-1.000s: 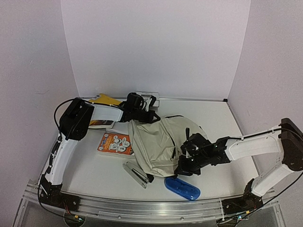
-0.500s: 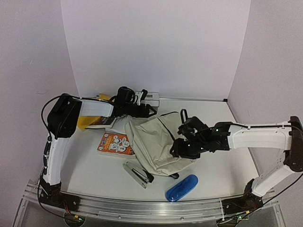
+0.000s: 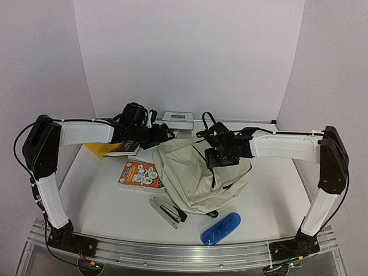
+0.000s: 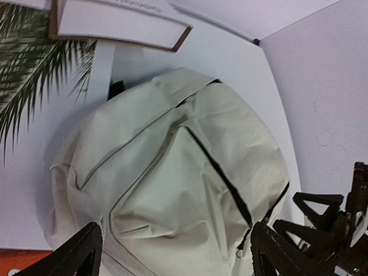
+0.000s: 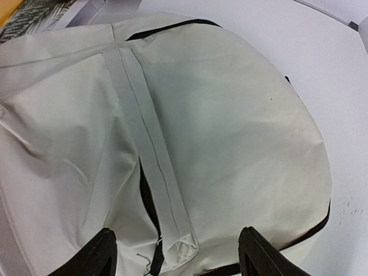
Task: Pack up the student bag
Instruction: Unzip the student bag at the center of the board, then pick up the stationery from the center of the board.
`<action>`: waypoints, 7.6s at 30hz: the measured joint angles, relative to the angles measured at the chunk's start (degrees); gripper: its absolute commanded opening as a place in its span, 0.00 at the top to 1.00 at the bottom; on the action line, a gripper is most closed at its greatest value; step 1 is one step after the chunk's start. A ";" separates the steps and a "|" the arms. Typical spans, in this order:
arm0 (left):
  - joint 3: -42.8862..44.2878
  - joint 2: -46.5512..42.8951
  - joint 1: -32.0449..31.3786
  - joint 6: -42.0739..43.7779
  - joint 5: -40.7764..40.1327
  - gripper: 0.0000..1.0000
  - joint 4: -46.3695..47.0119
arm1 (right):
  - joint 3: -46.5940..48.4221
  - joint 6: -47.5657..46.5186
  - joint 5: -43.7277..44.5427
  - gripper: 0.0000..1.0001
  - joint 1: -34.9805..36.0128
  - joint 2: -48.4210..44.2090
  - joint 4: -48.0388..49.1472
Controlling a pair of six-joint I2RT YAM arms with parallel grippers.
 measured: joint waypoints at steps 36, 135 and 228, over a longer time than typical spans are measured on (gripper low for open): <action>-11.04 -1.64 -6.54 -10.58 -2.10 1.00 -5.35 | 6.71 -11.47 -11.45 1.00 -8.41 14.23 5.31; 16.68 19.19 -20.20 31.87 -25.05 0.54 -20.04 | -16.00 12.96 -37.35 1.00 -12.83 -0.42 34.80; -19.56 -20.02 4.76 -5.64 -5.49 0.04 -8.74 | -9.53 -4.24 -31.26 0.32 20.17 3.89 16.31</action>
